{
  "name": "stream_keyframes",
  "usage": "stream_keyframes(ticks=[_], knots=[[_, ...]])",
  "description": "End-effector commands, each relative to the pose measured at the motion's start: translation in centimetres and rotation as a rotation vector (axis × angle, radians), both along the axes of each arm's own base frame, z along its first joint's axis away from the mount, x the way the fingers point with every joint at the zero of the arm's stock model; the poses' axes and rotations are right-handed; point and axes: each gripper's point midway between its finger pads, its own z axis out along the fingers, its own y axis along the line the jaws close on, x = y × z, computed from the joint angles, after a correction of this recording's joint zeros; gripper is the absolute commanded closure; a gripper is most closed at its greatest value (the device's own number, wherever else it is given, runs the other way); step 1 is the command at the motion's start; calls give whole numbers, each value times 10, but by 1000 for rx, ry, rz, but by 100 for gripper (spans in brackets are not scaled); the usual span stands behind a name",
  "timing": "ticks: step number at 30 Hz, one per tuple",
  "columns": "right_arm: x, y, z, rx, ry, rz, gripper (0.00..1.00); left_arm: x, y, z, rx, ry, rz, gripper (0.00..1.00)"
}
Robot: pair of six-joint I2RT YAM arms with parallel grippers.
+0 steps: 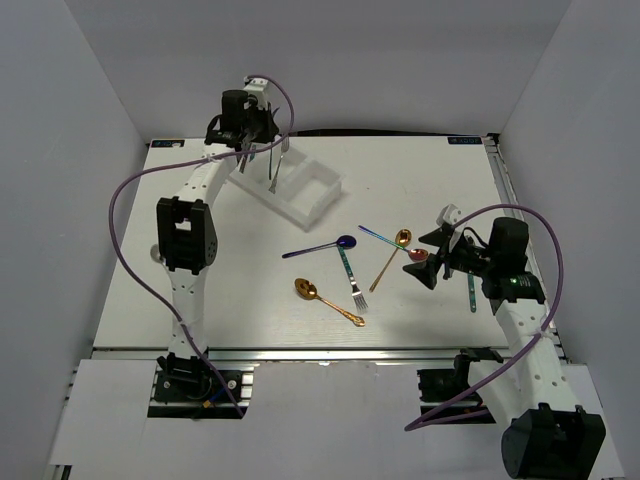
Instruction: Sort the eating utensils into containers
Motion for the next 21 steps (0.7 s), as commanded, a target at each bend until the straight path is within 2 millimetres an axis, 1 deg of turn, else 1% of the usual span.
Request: stream_keyframes(ticks=[1, 3, 4, 7, 8, 10, 11, 12, 13, 14, 16, 17, 19, 20, 21], knots=[[2, 0, 8, 4, -46, 13, 10, -2, -7, 37, -26, -64, -33, 100], [4, -1, 8, 2, -45, 9, 11, -2, -8, 27, -17, -50, -38, 100], [4, -2, 8, 2, -44, 4, 11, -1, -8, 18, -15, -31, -41, 100], [5, -3, 6, 3, -39, -1, 11, -3, -11, 5, -22, -1, -58, 100], [5, -4, 7, 4, -39, -7, 11, -4, -12, -1, -24, 14, -59, 98], [6, -5, 7, 6, -40, -10, 11, -6, -13, -6, -34, 32, -57, 89], [6, -7, 7, 8, -38, -17, 11, -6, -13, -12, -38, 47, -58, 84], [6, -8, 7, 10, -37, -17, 11, -7, -13, -13, -40, 51, -56, 81], [7, -9, 7, 11, -37, -22, 11, -7, -13, -16, -43, 60, -49, 73], [7, -10, 7, 12, -37, -24, 11, -6, -13, -18, -44, 66, -45, 68], [7, -12, 7, 16, -35, -30, 11, -6, -12, -17, -50, 66, -40, 59], [7, -13, 7, 17, -36, -33, 11, -6, -13, -17, -53, 68, -38, 57], [7, -14, 7, 21, -35, -38, 11, -5, -13, -9, -62, 56, -36, 54], [7, -15, 7, 23, -35, -40, 11, -6, -13, -8, -68, 58, -35, 50], [7, -15, 7, 26, -34, -41, 11, -6, -14, 0, -74, 46, -34, 47]])
